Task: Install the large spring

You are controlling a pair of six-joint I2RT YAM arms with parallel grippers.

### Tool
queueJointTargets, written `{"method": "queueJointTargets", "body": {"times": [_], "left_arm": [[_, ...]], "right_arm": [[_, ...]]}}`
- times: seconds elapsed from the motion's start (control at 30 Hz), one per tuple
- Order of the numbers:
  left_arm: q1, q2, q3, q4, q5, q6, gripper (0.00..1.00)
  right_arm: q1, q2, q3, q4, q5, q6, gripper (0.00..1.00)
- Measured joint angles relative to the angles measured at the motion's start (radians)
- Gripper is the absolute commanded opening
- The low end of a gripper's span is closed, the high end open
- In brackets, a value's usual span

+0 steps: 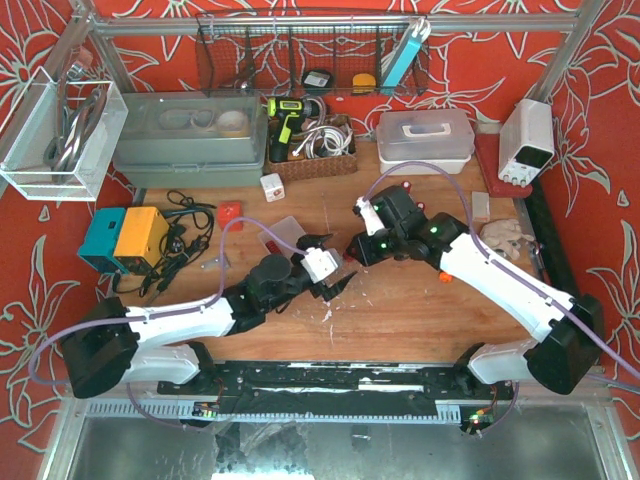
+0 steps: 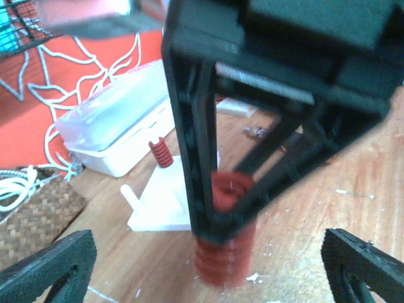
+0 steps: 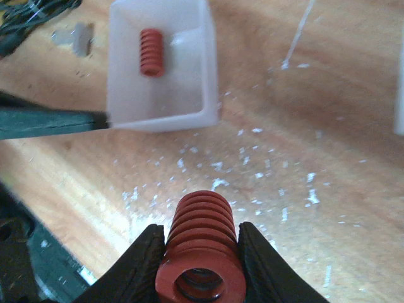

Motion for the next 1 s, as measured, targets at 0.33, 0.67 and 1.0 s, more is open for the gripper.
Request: {"method": "queueJointTargets", "body": {"times": [0.33, 0.67, 1.0], "left_arm": [[0.031, -0.065, -0.073, -0.064, -0.203, -0.177, 1.0], [0.211, -0.182, -0.095, -0.187, -0.242, -0.472, 1.0], [0.212, -0.238, -0.216, -0.127, -0.264, -0.517, 1.0]], "right_arm": [[-0.134, 0.068, 0.144, -0.029, 0.232, -0.037, 0.0], [-0.242, 0.304, 0.321, -0.039, 0.356, -0.089, 0.0], [-0.252, 0.549, 0.552, -0.055, 0.382, -0.127, 0.0]]}}
